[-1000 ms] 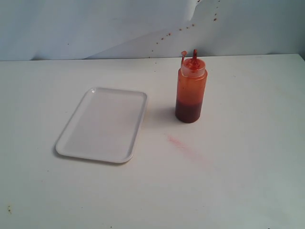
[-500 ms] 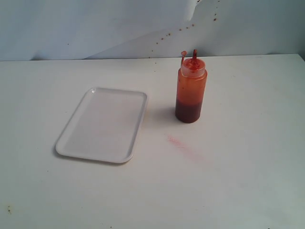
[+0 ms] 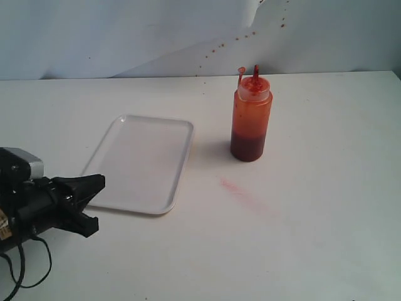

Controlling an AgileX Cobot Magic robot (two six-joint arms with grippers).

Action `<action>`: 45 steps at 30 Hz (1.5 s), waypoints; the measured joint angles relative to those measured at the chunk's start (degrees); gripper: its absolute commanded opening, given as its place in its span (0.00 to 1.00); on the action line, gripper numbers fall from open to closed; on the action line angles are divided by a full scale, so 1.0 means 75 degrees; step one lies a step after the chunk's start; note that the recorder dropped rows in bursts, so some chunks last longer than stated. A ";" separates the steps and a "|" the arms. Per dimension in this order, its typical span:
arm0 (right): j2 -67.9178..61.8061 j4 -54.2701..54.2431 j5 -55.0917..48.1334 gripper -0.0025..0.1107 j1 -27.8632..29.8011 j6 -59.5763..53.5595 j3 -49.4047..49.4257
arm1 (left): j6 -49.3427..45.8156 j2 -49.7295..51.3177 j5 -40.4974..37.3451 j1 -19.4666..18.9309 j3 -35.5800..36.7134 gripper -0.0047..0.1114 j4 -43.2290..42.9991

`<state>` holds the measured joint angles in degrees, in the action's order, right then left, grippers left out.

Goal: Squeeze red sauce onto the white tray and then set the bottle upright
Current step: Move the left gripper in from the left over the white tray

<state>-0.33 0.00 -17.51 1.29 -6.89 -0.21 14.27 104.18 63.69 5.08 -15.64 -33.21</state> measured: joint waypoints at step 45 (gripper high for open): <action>0.0000 0.0000 0.0000 0.02 0.0000 0.0000 0.0000 | -0.1982 0.1139 -0.0620 -0.0029 -0.1372 0.04 -0.1703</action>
<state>-0.33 0.00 -17.51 1.29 -6.89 -0.21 -0.59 112.72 59.05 4.86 -25.93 -45.99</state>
